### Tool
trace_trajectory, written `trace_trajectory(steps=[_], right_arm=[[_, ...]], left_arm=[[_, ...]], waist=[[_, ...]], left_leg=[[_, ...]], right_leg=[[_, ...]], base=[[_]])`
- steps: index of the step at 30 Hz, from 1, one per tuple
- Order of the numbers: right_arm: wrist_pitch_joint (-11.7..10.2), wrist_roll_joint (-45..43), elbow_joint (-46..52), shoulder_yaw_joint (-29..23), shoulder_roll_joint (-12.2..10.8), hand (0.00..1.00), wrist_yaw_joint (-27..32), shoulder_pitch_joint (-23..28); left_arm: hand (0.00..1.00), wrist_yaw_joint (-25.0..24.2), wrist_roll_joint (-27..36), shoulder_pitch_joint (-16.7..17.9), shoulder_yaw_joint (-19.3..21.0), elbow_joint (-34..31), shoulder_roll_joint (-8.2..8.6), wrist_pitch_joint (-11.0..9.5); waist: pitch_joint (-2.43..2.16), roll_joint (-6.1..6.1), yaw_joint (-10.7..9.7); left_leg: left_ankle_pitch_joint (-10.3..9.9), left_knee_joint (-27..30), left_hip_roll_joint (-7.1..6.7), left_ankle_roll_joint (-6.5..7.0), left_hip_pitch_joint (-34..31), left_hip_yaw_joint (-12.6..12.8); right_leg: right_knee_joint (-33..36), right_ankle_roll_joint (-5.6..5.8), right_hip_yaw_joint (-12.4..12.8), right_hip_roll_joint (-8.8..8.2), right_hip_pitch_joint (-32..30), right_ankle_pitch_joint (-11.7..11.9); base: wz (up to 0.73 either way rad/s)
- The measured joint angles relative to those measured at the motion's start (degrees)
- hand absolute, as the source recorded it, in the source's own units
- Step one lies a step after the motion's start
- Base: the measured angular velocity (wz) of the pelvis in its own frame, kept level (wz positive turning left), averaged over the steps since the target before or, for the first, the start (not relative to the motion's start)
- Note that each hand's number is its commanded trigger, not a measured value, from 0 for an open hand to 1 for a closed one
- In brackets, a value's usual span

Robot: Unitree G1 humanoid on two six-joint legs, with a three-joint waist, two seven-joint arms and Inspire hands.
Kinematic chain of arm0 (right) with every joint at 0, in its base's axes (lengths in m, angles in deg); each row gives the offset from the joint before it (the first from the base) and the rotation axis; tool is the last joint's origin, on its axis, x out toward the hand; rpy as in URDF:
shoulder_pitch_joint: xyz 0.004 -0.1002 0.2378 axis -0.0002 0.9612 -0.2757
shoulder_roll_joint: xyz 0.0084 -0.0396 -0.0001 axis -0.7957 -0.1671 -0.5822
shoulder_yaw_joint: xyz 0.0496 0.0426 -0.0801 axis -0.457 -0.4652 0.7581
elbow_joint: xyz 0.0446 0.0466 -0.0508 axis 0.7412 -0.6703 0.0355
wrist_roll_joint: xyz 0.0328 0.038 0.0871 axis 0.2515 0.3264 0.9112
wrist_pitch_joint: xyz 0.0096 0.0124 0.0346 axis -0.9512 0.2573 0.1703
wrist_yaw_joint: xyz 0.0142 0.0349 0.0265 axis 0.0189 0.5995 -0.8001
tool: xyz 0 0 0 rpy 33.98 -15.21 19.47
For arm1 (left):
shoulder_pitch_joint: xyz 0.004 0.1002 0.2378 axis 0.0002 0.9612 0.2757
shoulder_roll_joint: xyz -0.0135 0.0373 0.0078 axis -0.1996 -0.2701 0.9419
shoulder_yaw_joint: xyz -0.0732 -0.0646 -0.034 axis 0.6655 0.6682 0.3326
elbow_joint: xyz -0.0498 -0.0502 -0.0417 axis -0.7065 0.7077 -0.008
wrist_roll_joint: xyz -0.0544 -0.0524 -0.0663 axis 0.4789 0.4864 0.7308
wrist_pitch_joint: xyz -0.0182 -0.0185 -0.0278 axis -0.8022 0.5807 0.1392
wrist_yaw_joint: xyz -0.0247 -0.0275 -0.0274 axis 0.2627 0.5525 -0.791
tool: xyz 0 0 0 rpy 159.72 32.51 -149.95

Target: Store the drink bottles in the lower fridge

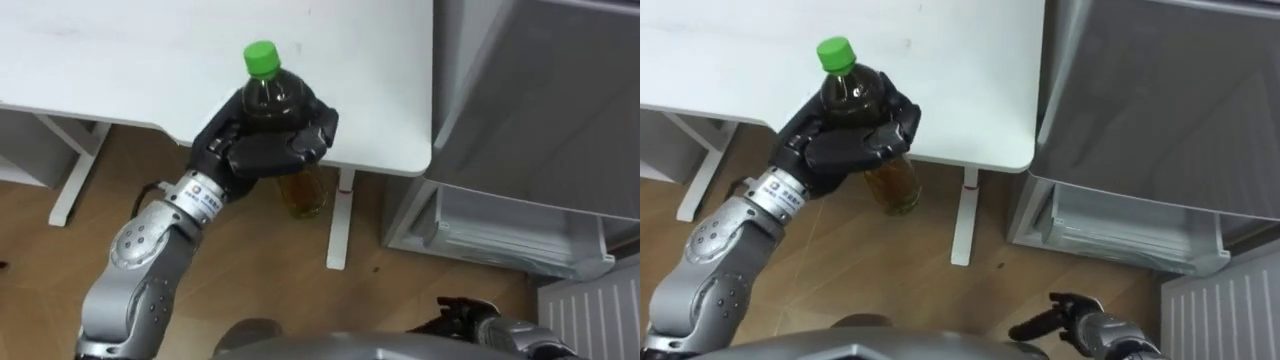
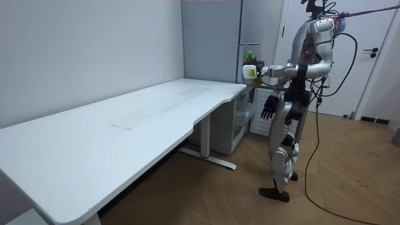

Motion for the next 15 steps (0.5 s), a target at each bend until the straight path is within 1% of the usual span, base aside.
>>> trace_trajectory(steps=[2, 3, 6, 9, 12, 13, 15], right_arm=[[0.02, 0.02, 1.05, 0.00, -0.18, 0.00, -1.30, 0.02], [0.02, 0.03, 1.39, 0.00, -0.17, 0.00, -1.62, 0.03], [-0.27, 0.05, 2.77, 0.02, -0.18, 0.00, -2.24, 0.15], [-0.69, -0.39, 4.94, 0.02, -0.36, 0.00, -2.65, 0.34], [-1.56, -0.62, 5.87, 0.03, -0.74, 0.00, -2.66, 0.42], [-1.82, -0.61, 6.44, 0.03, -0.75, 0.00, -2.66, 0.49], [-1.85, -0.80, 8.11, 0.03, -0.73, 0.00, -2.64, 0.77]], left_arm=[[1.00, -0.23, 0.01, 0.01, -0.07, 0.48, 0.05, 0.00], [1.00, -0.23, 0.01, 0.01, -0.14, 0.75, 0.05, -0.01], [1.00, -0.23, -0.01, 0.01, -0.91, 2.30, 0.15, 0.00], [1.00, -0.20, 0.01, 0.02, -2.16, 2.62, -0.03, -0.04], [1.00, -0.18, 0.00, 0.02, -3.13, 2.91, -0.02, -0.23], [1.00, -0.17, 0.01, 0.02, -3.73, 3.58, -0.01, -0.70], [1.00, -0.20, 0.00, 0.03, -4.37, 5.09, 0.07, -1.01]], waist=[[0.26, -0.45, 0.29], [0.26, -0.57, 0.36], [0.07, -0.92, 0.35], [0.03, -0.73, -0.65], [-0.04, -0.55, -0.77], [-0.13, -0.41, -0.81], [-0.25, -0.22, -0.75]], left_leg=[[0.00, -0.01, -0.04, -0.01, -0.15, 0.00], [-0.01, 0.00, -0.06, -0.01, -0.23, 0.00], [-0.02, 0.19, -0.15, -0.02, -0.54, -0.03], [-0.05, 0.37, -0.23, 0.00, -0.76, 0.01], [-0.04, -0.07, -0.23, 0.00, -0.38, 0.05], [-0.04, -0.11, -0.22, 0.01, -0.27, 0.24], [-0.03, -0.20, -0.22, 0.01, 0.07, 0.53]], right_leg=[[-0.02, 0.05, -0.04, -0.03, -0.12, -0.16], [-0.03, 0.06, -0.09, -0.05, -0.15, -0.21], [-0.03, 0.07, -0.39, -0.10, -0.26, -0.27], [0.01, 0.07, -0.67, -0.10, -0.15, -0.27], [0.03, 0.07, -0.62, -0.10, -0.01, -0.27], [0.10, 0.07, -0.54, -0.16, -0.01, -0.27], [0.28, 0.07, -0.32, -0.26, 0.11, -0.27]], base=[[0.00], [0.04], [0.06], [0.08], [0.00], [-0.05], [-0.08]])
